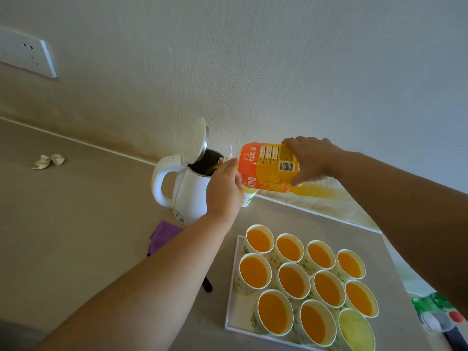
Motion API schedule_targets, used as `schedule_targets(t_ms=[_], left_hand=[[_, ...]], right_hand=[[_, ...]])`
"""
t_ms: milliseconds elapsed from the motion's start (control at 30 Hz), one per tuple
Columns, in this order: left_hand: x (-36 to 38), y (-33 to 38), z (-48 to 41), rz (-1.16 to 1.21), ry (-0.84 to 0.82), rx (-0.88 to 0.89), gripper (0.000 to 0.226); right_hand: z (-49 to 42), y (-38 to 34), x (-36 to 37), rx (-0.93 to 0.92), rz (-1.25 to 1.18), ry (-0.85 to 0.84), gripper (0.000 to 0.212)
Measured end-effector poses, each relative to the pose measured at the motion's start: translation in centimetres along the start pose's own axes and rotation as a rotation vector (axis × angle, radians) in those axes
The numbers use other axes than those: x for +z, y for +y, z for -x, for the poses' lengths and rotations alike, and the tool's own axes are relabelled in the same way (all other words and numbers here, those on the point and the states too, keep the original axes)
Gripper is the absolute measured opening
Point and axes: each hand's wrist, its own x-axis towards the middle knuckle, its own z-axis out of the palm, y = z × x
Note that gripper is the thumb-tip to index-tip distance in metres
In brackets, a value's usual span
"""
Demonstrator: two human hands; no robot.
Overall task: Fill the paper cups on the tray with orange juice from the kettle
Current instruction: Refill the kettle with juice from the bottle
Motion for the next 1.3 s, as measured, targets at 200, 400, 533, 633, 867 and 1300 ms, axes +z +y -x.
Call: schedule_targets(t_ms=[200,400,533,633,867,1300], left_hand=[[0.02,0.02,0.20,0.007,0.003,-0.001,0.022],[-0.05,0.09,0.31,0.008,0.005,-0.008,0.028],[-0.11,0.12,0.34,0.009,0.002,-0.007,0.027],[-0.22,0.23,0.44,0.009,0.004,-0.012,0.028],[-0.43,0.37,0.58,0.004,-0.004,-0.024,0.030],[-0.59,0.18,0.54,-0.016,0.032,0.001,0.024]], right_hand=[[0.19,-0.06,-0.05,0.002,0.006,-0.003,0.102],[0.28,-0.13,-0.05,0.000,0.004,-0.001,0.102],[0.24,-0.13,-0.04,-0.001,-0.006,-0.005,0.102],[0.28,-0.19,-0.01,-0.001,-0.004,-0.006,0.102],[0.40,-0.28,-0.14,-0.002,0.007,-0.007,0.101],[0.42,-0.60,-0.42,0.001,0.026,-0.018,0.104]])
